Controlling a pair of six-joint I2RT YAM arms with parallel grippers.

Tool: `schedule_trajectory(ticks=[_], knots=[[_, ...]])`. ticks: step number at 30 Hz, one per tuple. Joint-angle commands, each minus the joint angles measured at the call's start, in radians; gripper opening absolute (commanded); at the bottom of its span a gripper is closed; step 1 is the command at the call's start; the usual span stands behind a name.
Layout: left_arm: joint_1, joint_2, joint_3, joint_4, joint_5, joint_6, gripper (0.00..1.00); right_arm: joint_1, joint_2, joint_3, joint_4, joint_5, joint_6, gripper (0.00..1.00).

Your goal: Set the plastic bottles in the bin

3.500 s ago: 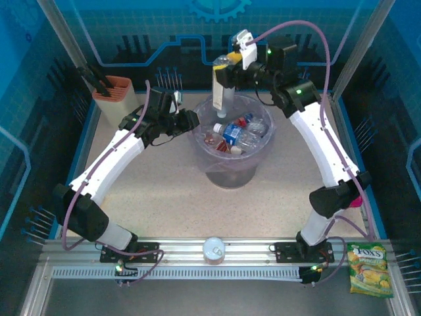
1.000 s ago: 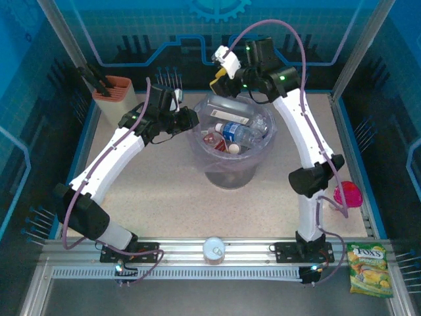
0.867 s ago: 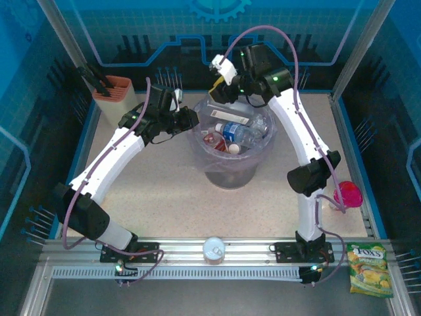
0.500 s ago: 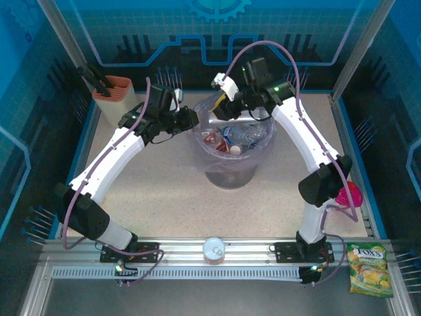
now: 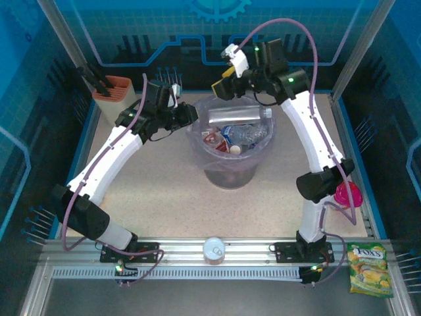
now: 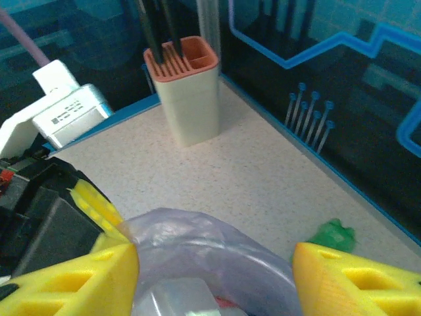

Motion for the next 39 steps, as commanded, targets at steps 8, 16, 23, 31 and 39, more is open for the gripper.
schedule_trajectory(ticks=[8, 16, 23, 31, 39], knots=[[0.002, -0.002, 0.023, -0.01, 0.014, 0.025, 0.25, -0.138, -0.279, -0.346, -0.063, 0.146, 0.049, 0.64], [0.003, 0.002, 0.019, -0.001, 0.027, 0.016, 0.24, -0.127, -0.319, -0.521, 0.028, 0.049, 0.118, 0.57], [0.0, -0.001, 0.019, 0.003, 0.03, 0.018, 0.24, -0.074, -0.257, -0.53, 0.119, -0.018, 0.183, 0.52], [0.002, -0.023, 0.039, -0.009, 0.012, 0.051, 0.4, -0.07, -0.231, -0.382, 0.061, 0.037, 0.148, 0.55], [0.009, -0.013, 0.1, -0.028, -0.003, 0.082, 0.56, 0.003, -0.139, -0.258, 0.029, 0.04, 0.126, 0.57]])
